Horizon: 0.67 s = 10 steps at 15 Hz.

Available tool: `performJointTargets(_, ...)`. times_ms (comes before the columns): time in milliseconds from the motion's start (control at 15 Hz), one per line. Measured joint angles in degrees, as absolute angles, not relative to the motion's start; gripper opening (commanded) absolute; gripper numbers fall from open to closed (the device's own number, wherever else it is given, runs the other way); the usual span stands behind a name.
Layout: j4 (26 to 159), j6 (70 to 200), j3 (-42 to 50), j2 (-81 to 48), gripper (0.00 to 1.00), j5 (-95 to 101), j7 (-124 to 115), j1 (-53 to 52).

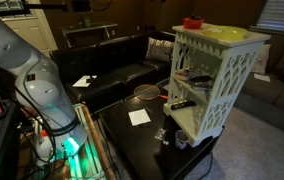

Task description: Put the car on the yellow plate.

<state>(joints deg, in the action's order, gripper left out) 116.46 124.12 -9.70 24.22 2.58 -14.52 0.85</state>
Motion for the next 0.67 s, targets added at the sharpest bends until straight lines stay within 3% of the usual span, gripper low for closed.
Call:
performJointTargets(333, 107.19, 137.42, -10.00, 9.20, 1.00, 10.70, -14.53, 1.38)
performJointTargets(667, 92.07, 137.41, -8.19, -3.42, 1.00, 11.60, -14.24, 0.55)
